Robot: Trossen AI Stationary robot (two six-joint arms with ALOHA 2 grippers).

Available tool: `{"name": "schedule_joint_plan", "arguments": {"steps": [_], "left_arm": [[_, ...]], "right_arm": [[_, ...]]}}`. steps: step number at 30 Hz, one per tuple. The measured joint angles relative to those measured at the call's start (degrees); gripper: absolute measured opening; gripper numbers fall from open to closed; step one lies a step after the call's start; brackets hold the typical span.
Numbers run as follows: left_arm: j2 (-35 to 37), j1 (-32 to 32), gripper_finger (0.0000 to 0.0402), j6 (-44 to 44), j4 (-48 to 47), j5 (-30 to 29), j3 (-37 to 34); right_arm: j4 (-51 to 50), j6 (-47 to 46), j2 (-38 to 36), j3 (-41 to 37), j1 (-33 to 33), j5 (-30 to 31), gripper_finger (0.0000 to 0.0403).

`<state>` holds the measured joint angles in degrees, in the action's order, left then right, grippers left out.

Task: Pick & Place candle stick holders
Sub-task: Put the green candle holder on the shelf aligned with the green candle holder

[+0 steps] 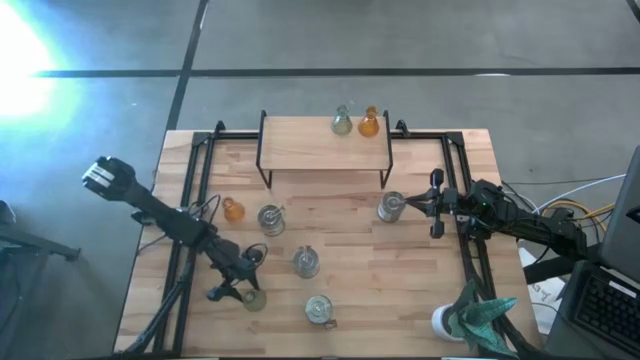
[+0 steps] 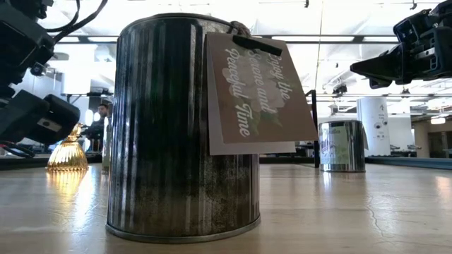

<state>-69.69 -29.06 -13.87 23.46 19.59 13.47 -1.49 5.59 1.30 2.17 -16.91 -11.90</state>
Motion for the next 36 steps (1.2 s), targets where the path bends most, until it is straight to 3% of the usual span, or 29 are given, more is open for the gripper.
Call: {"name": "schedule_joint_plan", "arguments": {"steps": [20, 31, 36], "left_arm": [[-8.5, 0.1, 0.0242, 6.6, 6.1, -3.6, 3.9], [-8.7, 0.2, 0.0137, 12.4, 7.2, -7.7, 4.4], [-7.5, 0.3, 0.0125, 12.4, 5.8, -9.1, 4.3]], "right_arm": [[0.0, 0.0, 0.0, 0.0, 0.0, 0.0, 0.0022], [0.0, 0.0, 0.0, 0.0, 0.0, 0.0, 0.0022], [0.0, 0.0, 0.0, 0.0, 0.0, 0.0, 0.0022]]}}
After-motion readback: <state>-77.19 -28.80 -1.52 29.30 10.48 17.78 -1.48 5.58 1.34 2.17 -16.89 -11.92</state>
